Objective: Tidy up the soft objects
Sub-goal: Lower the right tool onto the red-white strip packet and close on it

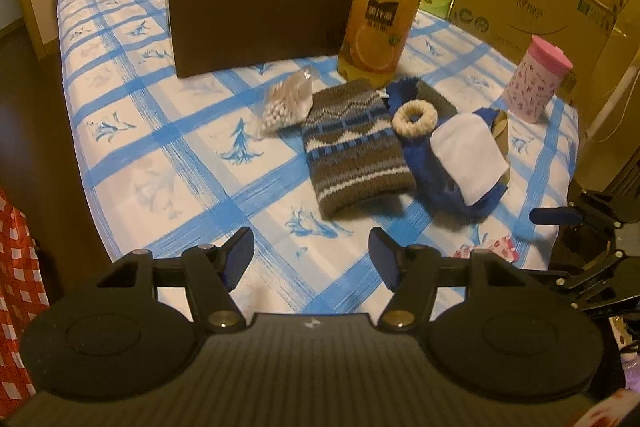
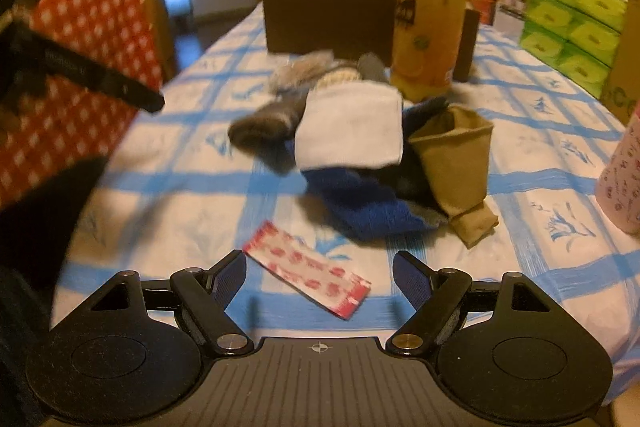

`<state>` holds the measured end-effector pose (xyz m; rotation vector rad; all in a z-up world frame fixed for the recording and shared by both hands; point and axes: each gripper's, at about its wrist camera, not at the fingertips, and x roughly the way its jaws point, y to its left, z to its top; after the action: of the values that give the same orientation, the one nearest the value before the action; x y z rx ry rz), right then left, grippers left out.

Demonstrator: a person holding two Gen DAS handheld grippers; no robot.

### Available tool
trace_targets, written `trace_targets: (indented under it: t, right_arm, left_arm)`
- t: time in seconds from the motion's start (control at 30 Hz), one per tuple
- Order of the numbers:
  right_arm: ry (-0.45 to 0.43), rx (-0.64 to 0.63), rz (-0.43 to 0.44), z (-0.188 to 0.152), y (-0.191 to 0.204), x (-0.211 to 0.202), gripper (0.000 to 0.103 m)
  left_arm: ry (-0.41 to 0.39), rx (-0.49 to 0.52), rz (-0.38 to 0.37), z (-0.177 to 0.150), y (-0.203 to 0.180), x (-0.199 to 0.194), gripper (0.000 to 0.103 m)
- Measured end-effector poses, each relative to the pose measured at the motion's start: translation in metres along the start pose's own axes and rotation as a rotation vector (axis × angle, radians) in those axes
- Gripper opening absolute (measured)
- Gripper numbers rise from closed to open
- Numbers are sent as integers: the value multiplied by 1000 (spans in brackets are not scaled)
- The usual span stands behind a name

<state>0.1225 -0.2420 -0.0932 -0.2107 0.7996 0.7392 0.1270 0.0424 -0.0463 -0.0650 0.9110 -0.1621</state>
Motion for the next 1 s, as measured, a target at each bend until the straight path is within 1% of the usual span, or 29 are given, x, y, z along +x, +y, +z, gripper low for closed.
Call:
trace_targets:
  t: [0.17,0.23,0.27,0.3,0.47,0.57,0.7,0.77,0.93,1.0]
  right_arm:
    - [54,-74,-9,-6,-4,17,81]
    - [59,-70,-1,-7,-7,22,80]
    - [62,-67,9,-8,-7,25,73]
    - [66,-65,23,-9,-6,27,69]
    - [60,-15,14,-5,3,28,58]
    - [68,14,-3,-3,16,28,53]
    - [86,43,17,1,38,30,52]
    - [81,23,31,4,48,30,52]
    - [68,-62,-7,10,59,40,52]
    - [57,-94,0,12,60,45,52]
  left_arm:
    - [34,2,3,-5,-1,10,61]
    - [44,3,4,-7,-2,14,60]
    - [48,4,4,-9,-2,16,61]
    - [52,4,5,-10,-2,18,61]
    - [77,6,14,-15,-1,27,60]
    - [94,3,13,-18,-1,32,61]
    - [109,4,19,-23,-1,35,61]
    - [111,6,24,-25,0,35,61]
    - [118,-5,33,-28,4,37,61]
    - [119,-8,34,-28,5,37,61]
